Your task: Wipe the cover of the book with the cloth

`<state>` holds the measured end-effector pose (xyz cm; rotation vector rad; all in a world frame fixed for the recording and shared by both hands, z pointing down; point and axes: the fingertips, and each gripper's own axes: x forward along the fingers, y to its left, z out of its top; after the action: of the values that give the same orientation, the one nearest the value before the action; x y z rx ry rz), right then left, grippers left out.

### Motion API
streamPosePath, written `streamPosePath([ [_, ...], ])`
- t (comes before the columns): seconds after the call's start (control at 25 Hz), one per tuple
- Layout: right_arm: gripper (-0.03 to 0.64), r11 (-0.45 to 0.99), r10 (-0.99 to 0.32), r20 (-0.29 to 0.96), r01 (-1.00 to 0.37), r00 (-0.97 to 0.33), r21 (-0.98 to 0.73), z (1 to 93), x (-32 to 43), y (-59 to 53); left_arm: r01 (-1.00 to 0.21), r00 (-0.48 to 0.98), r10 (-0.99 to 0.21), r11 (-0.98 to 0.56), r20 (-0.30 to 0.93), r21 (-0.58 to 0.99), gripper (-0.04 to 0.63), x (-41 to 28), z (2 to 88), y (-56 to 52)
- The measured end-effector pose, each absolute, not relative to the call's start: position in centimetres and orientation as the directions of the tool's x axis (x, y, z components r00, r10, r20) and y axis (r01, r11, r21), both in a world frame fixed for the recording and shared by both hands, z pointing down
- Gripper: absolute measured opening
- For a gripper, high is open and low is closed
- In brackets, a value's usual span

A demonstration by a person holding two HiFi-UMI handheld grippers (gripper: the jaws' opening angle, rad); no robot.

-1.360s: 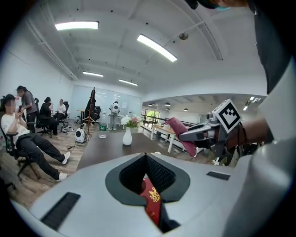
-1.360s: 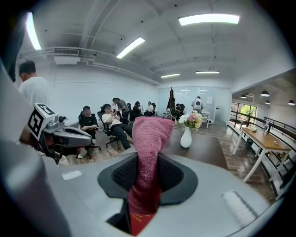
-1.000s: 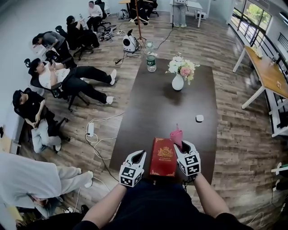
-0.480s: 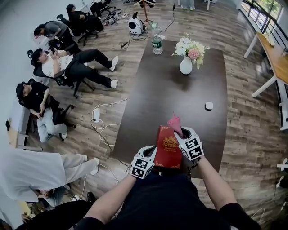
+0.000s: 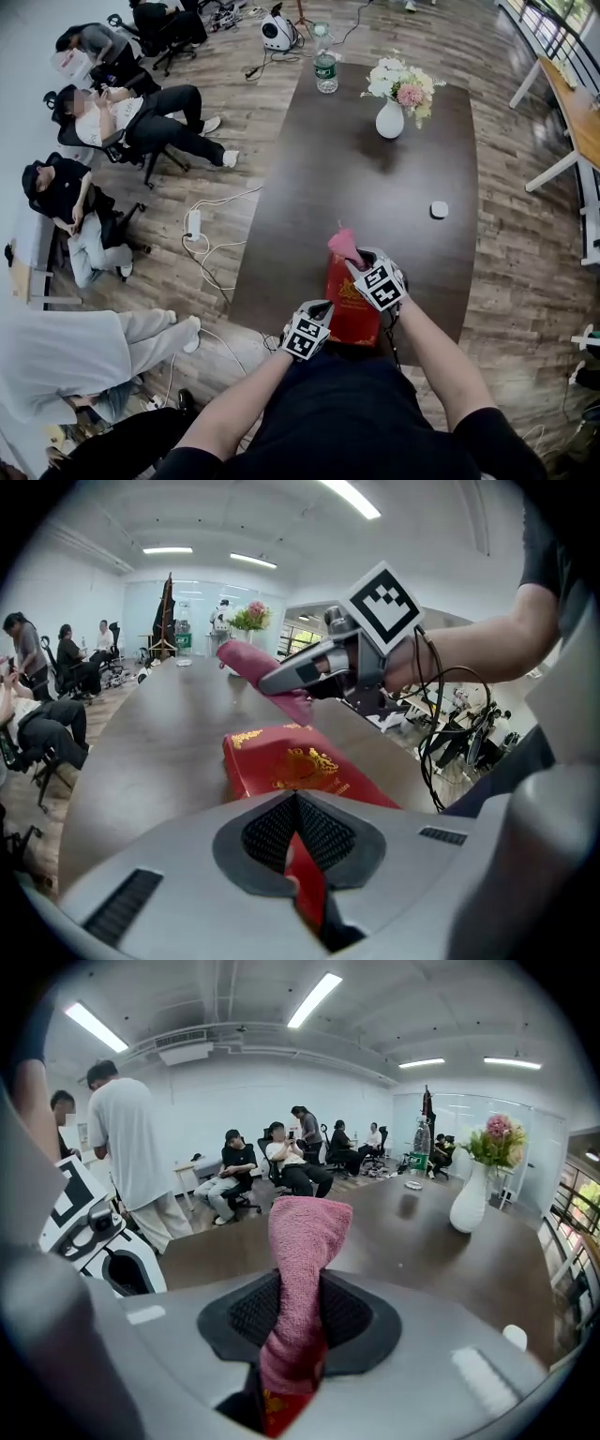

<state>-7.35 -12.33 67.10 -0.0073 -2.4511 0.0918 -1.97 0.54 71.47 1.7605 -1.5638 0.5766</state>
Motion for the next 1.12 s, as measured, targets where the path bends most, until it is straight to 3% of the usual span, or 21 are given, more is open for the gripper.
streamPosePath([
  [0.44, 0.117, 0.997, 0.074, 0.727, 0.059, -0.682, -0.046, 71.9, -10.4, -11.1, -0.969, 0.211, -0.569, -0.016, 0.795, 0.246, -0.005, 0.2, 74.8, 1.9],
  [1.12, 0.118, 0.995, 0.083, 0.813, 0.088, -0.576, -0.039, 75.5, -12.5, -10.9, -0.958, 0.232, -0.551, 0.012, 0.801, 0.286, -0.005, 0.8, 76.2, 2.9],
])
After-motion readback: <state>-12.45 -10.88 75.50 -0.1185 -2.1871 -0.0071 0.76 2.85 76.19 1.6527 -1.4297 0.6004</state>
